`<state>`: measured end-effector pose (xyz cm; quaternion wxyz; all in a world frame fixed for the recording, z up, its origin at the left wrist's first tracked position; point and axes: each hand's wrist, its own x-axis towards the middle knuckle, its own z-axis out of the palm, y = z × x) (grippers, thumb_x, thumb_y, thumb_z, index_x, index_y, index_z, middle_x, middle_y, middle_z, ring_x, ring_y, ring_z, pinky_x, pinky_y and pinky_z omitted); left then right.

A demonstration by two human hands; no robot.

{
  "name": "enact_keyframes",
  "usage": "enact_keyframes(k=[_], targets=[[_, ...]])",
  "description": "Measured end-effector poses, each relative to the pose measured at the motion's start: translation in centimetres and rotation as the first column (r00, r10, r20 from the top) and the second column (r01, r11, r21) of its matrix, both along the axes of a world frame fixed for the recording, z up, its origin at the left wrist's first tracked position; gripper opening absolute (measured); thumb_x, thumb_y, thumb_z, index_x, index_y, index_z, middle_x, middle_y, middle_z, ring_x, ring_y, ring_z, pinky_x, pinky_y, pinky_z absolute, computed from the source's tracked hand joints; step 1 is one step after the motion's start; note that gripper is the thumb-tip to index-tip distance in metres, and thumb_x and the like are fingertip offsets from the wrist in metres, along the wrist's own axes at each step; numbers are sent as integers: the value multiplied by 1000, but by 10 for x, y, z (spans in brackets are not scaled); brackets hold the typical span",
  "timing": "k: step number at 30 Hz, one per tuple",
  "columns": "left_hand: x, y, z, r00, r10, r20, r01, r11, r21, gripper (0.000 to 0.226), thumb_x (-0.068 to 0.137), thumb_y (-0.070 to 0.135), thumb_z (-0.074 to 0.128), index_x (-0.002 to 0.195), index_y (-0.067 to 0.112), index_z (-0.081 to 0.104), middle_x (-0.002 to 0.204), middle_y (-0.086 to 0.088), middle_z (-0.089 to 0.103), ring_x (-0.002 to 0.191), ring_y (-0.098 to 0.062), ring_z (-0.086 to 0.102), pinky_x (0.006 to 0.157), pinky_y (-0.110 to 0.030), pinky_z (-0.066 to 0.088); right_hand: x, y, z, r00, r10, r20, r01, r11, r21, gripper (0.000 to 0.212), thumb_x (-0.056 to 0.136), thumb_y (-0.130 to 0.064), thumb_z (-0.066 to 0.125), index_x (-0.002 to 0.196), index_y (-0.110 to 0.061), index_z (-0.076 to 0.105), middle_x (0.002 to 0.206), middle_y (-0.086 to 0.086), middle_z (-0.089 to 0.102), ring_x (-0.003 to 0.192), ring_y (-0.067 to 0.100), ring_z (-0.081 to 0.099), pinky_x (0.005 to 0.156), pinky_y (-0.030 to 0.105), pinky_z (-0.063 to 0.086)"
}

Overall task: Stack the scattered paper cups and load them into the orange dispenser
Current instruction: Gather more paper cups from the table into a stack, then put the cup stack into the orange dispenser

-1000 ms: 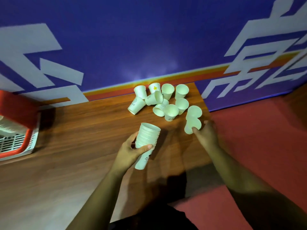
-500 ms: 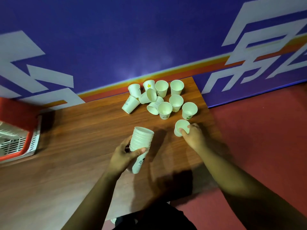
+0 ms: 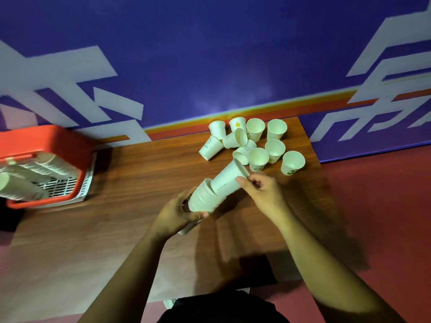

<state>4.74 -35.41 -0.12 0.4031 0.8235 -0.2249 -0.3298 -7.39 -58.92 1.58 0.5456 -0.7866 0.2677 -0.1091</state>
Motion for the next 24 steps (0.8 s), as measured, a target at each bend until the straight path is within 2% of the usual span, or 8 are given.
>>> enact_keyframes(k=[2,5,9,11,13,16,20,24], targets=[[3,14,1,998,-57,35,57,998,4,82,62,63,85,136,45,54,123,15,65,114,-7,61,98,-37,52,11,13,9,987,143,-68,-149,984,-94,41,85,-49,67,67,-13,61,69,-2,54,64,7,50,61,27,41],[5,33,7,998,-69,13,69,995,-71,74,69,49,88,136,40,56,123,9,67,113,-13,63,98,-44,53,27,44,16,925,289,-247,-325,938,-121,47,90,-60,52,91,-16,69,93,-3,65,85,9,61,79,34,54],[20,81,6,998,51,-35,-56,983,-172,75,71,39,91,138,36,56,129,2,66,118,-20,63,103,-49,50,52,109,19,928,307,-211,-346,922,-177,49,94,-58,46,102,-14,66,98,-2,69,92,13,63,84,40,52],[31,111,5,993,107,-47,-114,974,-197,75,70,38,91,137,36,57,130,1,66,119,-20,63,105,-49,49,69,139,18,934,311,-176,-329,940,-87,36,94,-56,48,107,-26,63,102,-12,67,95,7,62,83,32,52],[44,145,5,982,176,-73,-188,951,-246,72,71,29,90,136,35,59,130,1,67,121,-19,63,106,-44,50,94,177,16,943,309,-123,-283,940,191,26,94,-54,50,114,-38,55,111,-15,63,102,8,63,88,30,53],[70,202,3,940,304,-154,-338,890,-305,72,73,31,88,138,31,57,132,4,67,123,-18,62,105,-42,51,133,239,8,970,236,-65,-161,816,555,32,96,-42,55,122,-26,57,123,5,62,112,21,63,96,40,54],[116,288,-4,869,422,-258,-490,804,-337,85,62,51,92,133,25,53,132,5,66,126,-17,60,108,-51,48,184,327,-3,941,324,-97,-219,802,555,28,97,-16,58,124,-11,57,125,14,62,116,24,62,99,37,52],[170,363,-12,846,437,-306,-528,769,-359,76,67,34,89,131,13,52,130,-6,67,126,-22,61,108,-57,46,246,405,-15,876,465,-126,-361,807,468,50,89,-11,69,135,-13,49,129,7,64,116,15,62,102,34,49]])
